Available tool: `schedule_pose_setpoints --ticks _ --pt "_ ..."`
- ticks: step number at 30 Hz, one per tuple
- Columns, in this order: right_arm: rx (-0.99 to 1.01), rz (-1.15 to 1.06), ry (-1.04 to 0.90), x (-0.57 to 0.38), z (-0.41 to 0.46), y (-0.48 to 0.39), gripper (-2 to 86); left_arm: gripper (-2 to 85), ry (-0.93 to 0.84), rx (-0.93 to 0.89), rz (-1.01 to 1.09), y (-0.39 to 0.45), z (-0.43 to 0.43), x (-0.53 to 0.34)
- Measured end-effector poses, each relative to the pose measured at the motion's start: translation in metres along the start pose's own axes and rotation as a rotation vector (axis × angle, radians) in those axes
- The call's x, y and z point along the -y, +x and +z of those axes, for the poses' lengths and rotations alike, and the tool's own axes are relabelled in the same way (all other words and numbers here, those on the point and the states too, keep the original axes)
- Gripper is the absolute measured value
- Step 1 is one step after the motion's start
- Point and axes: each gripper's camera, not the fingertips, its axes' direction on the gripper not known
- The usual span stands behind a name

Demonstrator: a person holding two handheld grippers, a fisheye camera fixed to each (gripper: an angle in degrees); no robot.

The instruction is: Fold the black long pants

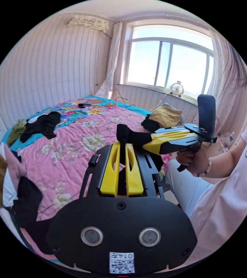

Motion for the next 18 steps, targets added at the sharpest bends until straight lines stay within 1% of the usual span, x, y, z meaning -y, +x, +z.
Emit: schedule_pose_setpoints --ticks 2,3,4,5,6,7,8,9,11,13,15,16,18 --pt "0.097 -0.091 -0.039 0.049 0.080 -0.040 0.7 2.9 0.037 0.088 -0.115 -0.047 -0.050 -0.041" --pt "0.129 -0.111 -0.052 0.060 0.101 -0.051 0.8 3.6 0.056 0.160 -0.199 -0.078 -0.084 -0.073" --pt "0.194 -0.144 -0.092 0.082 0.145 -0.073 1.0 4.3 0.061 0.203 -0.250 -0.094 -0.100 -0.091" --pt "0.245 -0.172 -0.157 0.102 0.194 -0.096 1.3 5.6 0.052 0.302 -0.361 -0.123 -0.130 -0.128" --pt "0.257 -0.176 -0.189 0.111 0.219 -0.107 1.5 6.1 0.036 0.401 -0.494 -0.151 -0.157 -0.170" --pt "0.259 -0.155 -0.236 0.123 0.269 -0.126 2.2 6.3 0.027 0.434 -0.556 -0.162 -0.169 -0.192" --pt "0.280 -0.127 -0.299 0.131 0.319 -0.142 3.3 6.4 0.018 0.482 -0.658 -0.179 -0.192 -0.235" --pt "0.299 -0.109 -0.340 0.133 0.343 -0.148 4.0 6.5 0.025 0.508 -0.759 -0.189 -0.211 -0.276" --pt "0.382 -0.073 -0.544 0.129 0.424 -0.168 7.2 6.4 0.042 0.514 -0.859 -0.195 -0.232 -0.330" --pt "0.396 -0.067 -0.626 0.123 0.456 -0.173 7.5 6.4 0.021 0.503 -0.914 -0.196 -0.239 -0.374" --pt "0.399 -0.096 -0.625 0.118 0.470 -0.173 7.2 6.3 -0.014 0.442 -0.970 -0.196 -0.236 -0.414" --pt "0.378 -0.103 -0.644 0.119 0.478 -0.170 7.0 6.3 -0.015 0.426 -0.979 -0.196 -0.234 -0.421" --pt "0.355 -0.107 -0.664 0.123 0.490 -0.164 6.9 6.2 0.013 0.400 -0.953 -0.192 -0.225 -0.434"
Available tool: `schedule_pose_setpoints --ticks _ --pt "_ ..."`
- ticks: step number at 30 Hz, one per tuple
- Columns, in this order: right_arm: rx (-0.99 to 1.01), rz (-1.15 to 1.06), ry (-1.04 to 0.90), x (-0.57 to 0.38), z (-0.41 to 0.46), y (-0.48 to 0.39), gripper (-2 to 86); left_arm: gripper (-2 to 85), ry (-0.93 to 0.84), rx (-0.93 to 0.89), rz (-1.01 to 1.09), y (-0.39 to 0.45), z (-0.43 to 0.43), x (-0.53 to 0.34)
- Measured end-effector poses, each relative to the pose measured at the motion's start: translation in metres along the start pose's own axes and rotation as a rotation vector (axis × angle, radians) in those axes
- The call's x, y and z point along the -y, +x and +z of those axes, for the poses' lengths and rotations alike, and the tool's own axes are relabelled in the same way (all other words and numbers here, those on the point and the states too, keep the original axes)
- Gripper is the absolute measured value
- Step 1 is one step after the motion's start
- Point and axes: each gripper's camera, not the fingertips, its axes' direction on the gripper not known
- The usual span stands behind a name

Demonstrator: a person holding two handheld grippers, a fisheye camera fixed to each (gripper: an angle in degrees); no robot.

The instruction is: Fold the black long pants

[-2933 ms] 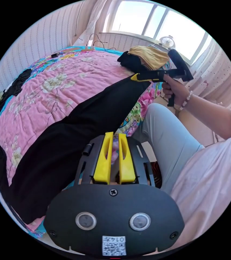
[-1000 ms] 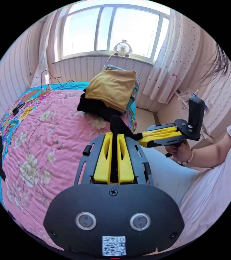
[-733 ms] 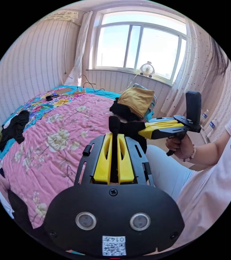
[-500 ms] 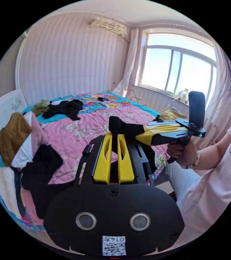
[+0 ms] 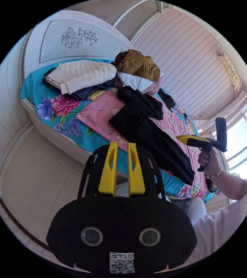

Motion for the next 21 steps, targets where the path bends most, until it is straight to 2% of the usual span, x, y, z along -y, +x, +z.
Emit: schedule_pose_setpoints --ticks 6,11,15,21 --pt "-0.131 -0.054 -0.083 0.066 0.029 0.012 6.8 8.9 0.111 0.080 0.003 -0.006 0.020 -0.002" --pt "-0.241 -0.161 -0.187 0.155 0.087 0.004 7.9 8.1 0.034 0.112 -0.045 -0.034 0.052 -0.001" --pt "-0.225 -0.213 -0.237 0.199 0.116 0.003 8.2 1.8 0.040 0.085 -0.037 -0.061 0.049 -0.014" --pt "-0.181 -0.283 -0.281 0.246 0.157 0.003 10.1 0.7 0.084 0.056 -0.101 -0.095 0.036 -0.040"
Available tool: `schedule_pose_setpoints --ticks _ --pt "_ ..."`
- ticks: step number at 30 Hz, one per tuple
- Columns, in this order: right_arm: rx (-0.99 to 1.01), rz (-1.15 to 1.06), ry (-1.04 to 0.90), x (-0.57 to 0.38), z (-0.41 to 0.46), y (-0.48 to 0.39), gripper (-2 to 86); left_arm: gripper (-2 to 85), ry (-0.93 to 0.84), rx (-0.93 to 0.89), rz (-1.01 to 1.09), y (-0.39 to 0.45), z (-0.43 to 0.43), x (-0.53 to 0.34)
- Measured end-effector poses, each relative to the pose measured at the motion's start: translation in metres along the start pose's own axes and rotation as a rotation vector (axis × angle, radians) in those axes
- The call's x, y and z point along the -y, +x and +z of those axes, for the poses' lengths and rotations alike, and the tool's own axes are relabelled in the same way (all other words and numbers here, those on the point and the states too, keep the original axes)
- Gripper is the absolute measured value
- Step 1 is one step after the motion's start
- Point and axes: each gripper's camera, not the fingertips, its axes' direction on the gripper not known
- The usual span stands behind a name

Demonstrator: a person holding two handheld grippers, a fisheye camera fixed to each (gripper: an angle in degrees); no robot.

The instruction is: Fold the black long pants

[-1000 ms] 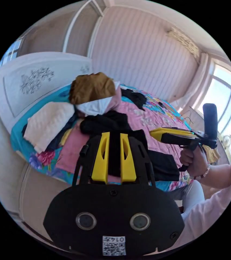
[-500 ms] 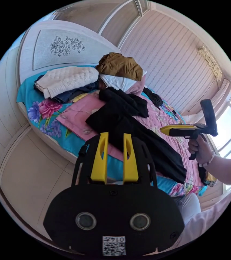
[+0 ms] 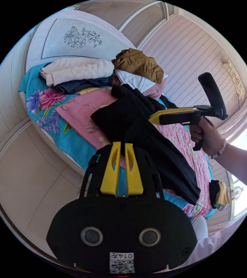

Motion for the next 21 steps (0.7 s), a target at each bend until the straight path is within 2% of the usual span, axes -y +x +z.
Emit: schedule_pose_setpoints --ticks 3,6,11,13,16,18,21 --pt "-0.004 0.006 -0.073 0.026 0.029 0.005 16.0 2.8 0.011 -0.008 -0.046 -0.015 0.006 -0.008" --pt "-0.008 0.009 -0.182 0.046 0.057 0.010 16.4 5.4 0.027 -0.029 -0.093 -0.027 0.002 -0.010" --pt "-0.124 -0.096 -0.091 0.054 0.043 -0.001 8.7 6.9 0.061 -0.056 -0.126 -0.040 0.007 -0.014" --pt "-0.113 -0.104 -0.064 0.055 0.042 0.001 8.8 6.7 0.061 -0.061 -0.124 -0.041 0.009 -0.015" --pt "-0.023 -0.106 -0.206 0.062 0.065 0.008 9.8 5.7 0.055 -0.046 -0.118 -0.042 0.012 -0.019" --pt "-0.017 -0.095 -0.225 0.063 0.072 0.013 9.1 5.9 0.051 -0.063 -0.134 -0.045 0.012 -0.021" --pt "0.046 -0.072 -0.231 0.064 0.068 0.022 2.1 8.7 0.089 0.038 -0.116 -0.034 0.001 -0.023"
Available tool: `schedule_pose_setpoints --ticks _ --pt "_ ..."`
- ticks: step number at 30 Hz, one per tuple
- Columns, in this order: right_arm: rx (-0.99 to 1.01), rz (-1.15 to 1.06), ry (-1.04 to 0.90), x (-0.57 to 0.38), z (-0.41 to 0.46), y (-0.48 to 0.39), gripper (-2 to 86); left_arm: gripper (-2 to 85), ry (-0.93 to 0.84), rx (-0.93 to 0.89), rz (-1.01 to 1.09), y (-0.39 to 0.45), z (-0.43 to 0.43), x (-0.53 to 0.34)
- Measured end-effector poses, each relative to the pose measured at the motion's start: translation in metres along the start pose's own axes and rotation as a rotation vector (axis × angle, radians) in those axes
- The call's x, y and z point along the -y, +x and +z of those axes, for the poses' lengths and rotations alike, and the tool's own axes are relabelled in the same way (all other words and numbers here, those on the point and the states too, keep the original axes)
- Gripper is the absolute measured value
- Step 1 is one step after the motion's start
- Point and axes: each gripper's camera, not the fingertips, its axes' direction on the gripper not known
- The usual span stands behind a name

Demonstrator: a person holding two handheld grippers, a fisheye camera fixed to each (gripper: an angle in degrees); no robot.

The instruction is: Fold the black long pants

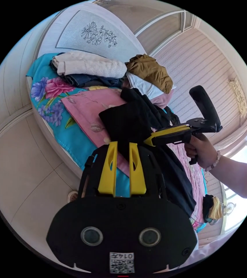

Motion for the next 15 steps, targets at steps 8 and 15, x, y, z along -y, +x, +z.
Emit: schedule_pose_setpoints --ticks 8,15 --pt "0.043 -0.021 0.048 -0.026 -0.016 0.008 0.6 6.2 -0.018 0.020 0.063 0.027 0.008 -0.006" --pt "-0.014 -0.091 0.115 -0.062 -0.041 -0.001 0.7 7.4 0.030 0.134 0.216 0.075 -0.009 -0.010"
